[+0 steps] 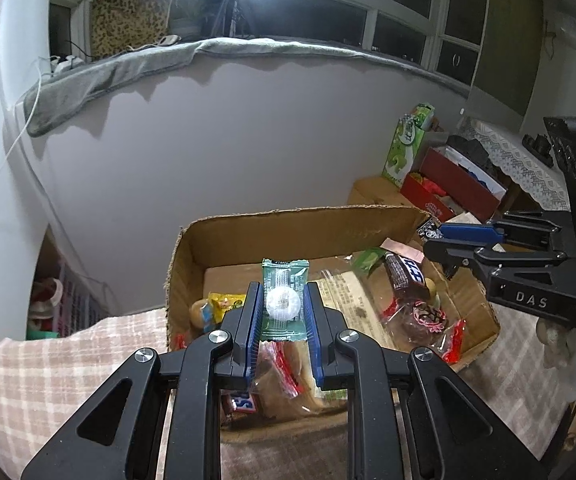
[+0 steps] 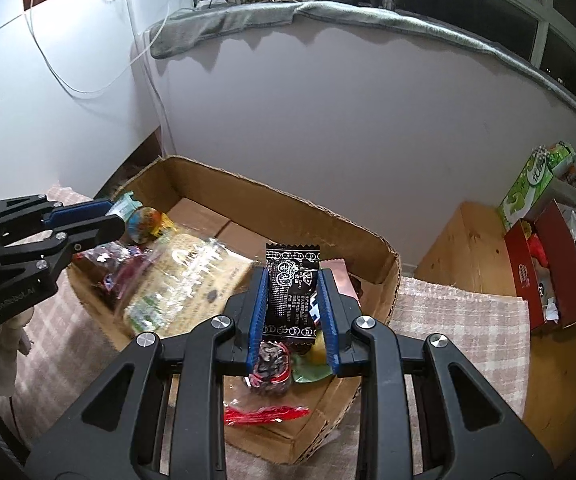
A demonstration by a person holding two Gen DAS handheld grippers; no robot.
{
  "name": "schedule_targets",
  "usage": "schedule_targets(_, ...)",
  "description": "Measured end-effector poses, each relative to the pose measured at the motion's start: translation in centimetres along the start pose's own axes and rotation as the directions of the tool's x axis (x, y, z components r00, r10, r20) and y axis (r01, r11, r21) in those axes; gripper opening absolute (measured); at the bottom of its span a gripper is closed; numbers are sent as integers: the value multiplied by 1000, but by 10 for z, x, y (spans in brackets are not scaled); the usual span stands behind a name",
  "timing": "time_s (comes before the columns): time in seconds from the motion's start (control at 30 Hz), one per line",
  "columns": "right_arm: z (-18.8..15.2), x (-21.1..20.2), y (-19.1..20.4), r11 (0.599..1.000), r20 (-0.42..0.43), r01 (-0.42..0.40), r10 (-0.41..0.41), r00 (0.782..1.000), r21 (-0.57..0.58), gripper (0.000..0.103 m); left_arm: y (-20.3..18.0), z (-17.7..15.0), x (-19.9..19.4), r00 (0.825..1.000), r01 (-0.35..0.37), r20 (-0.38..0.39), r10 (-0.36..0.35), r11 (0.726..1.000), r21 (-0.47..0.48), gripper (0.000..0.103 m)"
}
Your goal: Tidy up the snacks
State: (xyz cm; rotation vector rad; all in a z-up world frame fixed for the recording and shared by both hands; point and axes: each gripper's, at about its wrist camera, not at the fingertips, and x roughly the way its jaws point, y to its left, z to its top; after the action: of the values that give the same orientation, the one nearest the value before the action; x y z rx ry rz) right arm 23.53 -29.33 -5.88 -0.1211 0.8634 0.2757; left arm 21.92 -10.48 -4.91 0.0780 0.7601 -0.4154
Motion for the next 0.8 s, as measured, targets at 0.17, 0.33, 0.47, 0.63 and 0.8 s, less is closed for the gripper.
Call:
schedule_targets(0.17,-2,7,-3,1000,-13,7,-7,1000,5,26,-1,1,3,1000,-2,-4,2,1000,5,20)
schedule_targets(0.33,-2,7,-2,1000,-10,18,-18,1000,2,27,-1,3,3,1000,-11,-2,11,1000,-8,23)
schedule_targets(0.47,-3,4,0,1000,6,29,-29,1000,-6,48,0,3,4,1000,-11,-3,11,1000,-6,23)
schedule_targets(0.63,-3,0,0,1000,15,29,-29,999,-4,50,-1,3,4,1000,-18,-4,18,1000,-3,26)
schedule_targets(0.8,-4,-6,-1,999,29,42,-42,999,-7,67,-3,4,3,1000,-24,0,24,1000,1,39)
